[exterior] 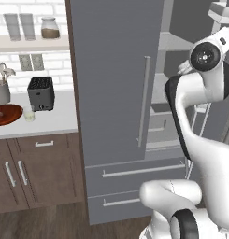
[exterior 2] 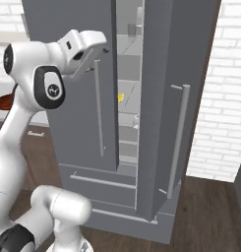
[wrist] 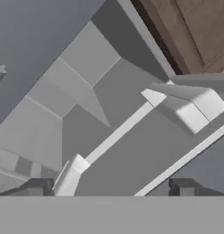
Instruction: Grab a lemon wedge from the fridge and one ice cube from the ice bowl, and put them in the glass of lemonade.
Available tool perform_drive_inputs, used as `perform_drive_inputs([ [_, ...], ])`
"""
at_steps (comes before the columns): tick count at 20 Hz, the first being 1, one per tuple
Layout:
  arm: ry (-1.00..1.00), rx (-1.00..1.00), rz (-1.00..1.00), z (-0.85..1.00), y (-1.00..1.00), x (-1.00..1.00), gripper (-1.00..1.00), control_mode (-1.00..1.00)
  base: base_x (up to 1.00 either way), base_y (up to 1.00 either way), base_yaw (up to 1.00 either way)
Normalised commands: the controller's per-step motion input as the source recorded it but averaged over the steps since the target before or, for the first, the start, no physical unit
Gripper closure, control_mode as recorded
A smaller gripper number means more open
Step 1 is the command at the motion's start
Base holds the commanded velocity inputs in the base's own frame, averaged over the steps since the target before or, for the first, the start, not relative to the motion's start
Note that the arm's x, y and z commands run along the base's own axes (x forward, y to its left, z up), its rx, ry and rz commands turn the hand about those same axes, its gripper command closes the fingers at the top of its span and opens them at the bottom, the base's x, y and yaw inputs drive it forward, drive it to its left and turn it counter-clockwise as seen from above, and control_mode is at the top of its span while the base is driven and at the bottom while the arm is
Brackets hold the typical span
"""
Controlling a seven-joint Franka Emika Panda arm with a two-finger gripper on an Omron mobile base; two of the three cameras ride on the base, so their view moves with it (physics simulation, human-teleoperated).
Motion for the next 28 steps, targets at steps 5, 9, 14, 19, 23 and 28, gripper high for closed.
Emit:
perform_drive_inputs([
  [5, 0.14, -0.31, -0.01, -0.27, -0.03, 0.16, -1.0, -1.0, 0.0, 0.0, 0.0],
  [9, 0.08, -0.14, -0.03, -0.02, -0.22, -0.5, -1.0, -1.0, 0.0, 0.0, 0.0],
  [14, 0.08, -0.07, -0.01, 0.0, -0.08, -0.73, -1.0, -1.0, 0.0, 0.0, 0.0],
  [19, 0.0, -0.07, 0.0, 0.05, 0.38, -0.8, -1.0, -1.0, 0.0, 0.0, 0.0],
  [23, 0.29, -0.22, 0.0, 0.0, 0.61, 0.0, -1.0, -1.0, 0.0, 0.0, 0.0],
  [28, 0.24, -0.07, -0.09, -0.12, 0.27, 0.92, -1.0, -1.0, 0.0, 0.0, 0.0],
])
